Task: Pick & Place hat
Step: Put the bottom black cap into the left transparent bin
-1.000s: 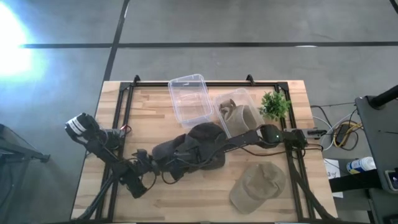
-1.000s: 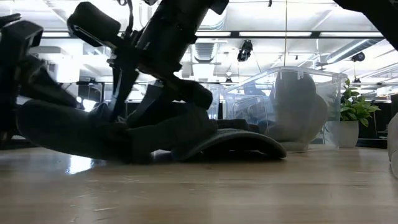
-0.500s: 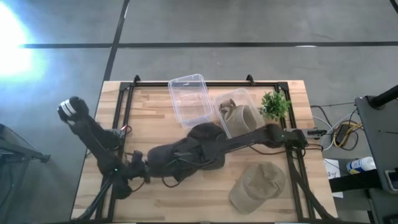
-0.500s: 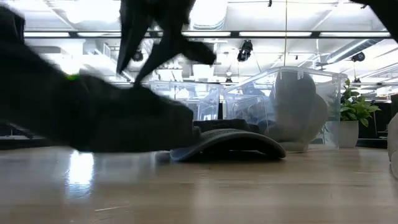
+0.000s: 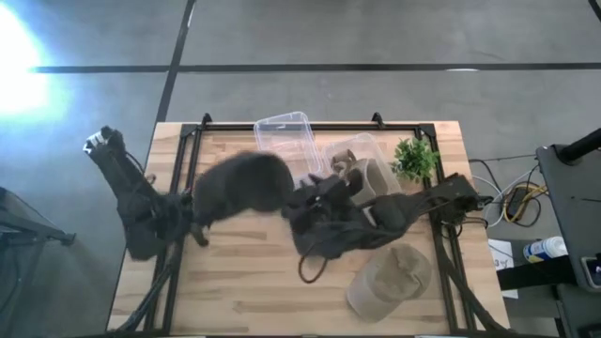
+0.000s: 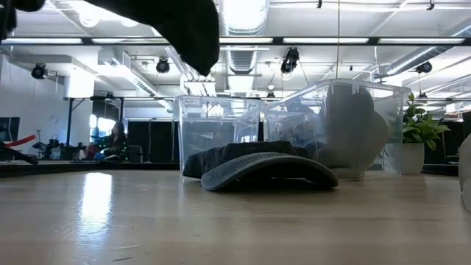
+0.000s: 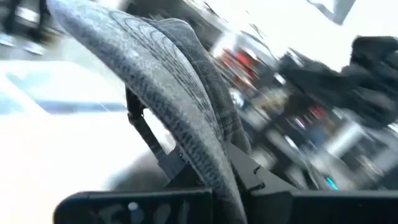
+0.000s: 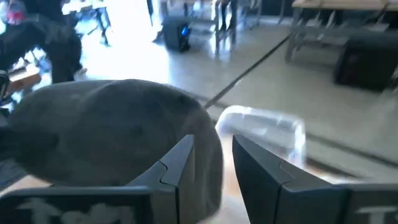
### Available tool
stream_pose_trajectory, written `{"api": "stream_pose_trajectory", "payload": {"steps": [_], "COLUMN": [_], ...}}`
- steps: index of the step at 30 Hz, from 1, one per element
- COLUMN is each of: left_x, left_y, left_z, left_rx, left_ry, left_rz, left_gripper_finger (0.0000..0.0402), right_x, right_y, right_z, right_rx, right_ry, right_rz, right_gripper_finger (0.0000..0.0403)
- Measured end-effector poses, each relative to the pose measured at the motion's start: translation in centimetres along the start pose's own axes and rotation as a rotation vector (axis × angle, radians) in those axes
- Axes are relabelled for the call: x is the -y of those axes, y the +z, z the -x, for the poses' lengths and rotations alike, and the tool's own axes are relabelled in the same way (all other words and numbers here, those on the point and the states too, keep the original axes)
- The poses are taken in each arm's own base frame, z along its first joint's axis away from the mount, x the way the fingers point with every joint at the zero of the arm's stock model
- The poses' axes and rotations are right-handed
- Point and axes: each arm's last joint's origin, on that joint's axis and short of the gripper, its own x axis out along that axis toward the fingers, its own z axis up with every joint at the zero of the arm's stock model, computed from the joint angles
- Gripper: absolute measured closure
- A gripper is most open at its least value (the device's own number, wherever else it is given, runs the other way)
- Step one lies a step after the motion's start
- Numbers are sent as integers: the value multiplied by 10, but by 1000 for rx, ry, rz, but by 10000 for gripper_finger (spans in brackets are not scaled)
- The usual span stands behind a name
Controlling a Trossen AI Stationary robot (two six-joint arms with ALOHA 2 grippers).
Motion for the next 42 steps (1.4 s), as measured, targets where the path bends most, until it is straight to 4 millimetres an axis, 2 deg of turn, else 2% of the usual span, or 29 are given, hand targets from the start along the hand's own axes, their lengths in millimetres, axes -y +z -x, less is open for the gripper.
{"api": "stream_pose_trajectory", "payload": {"steps": [5,11,14,16,19,21,24,30,37,42], "left_x": [-5,-14,-30,-45,-63,-73,-86,-97,-114,-116], "left_y": [27,59,79,87,92,91,78,52,25,24], "left_z": [-38,-104,-137,-158,-186,-205,-230,-266,-277,-268], "left_rx": [67,11,-60,-127,-243,-330,-444,-558,-761,-860], "left_ry": [102,132,246,361,414,416,447,479,475,492], "left_rz": [61,19,13,-11,-12,17,51,30,-51,-132], "left_gripper_finger": [395,395,395,395,395,395,394,393,393,392], "right_x": [19,29,33,34,35,36,36,35,33,32], "right_y": [19,10,6,3,1,0,-1,-4,-13,-20], "right_z": [4,2,2,4,7,8,8,7,8,7], "right_rx": [20,-95,-144,-157,-171,-181,-188,-195,-231,-257], "right_ry": [-28,-28,-37,-45,-49,-47,-47,-49,-40,-42], "right_rz": [-4,-25,-51,-53,-59,-58,-58,-65,-48,-49], "right_gripper_finger": [296,296,296,296,296,296,296,296,296,296]}}
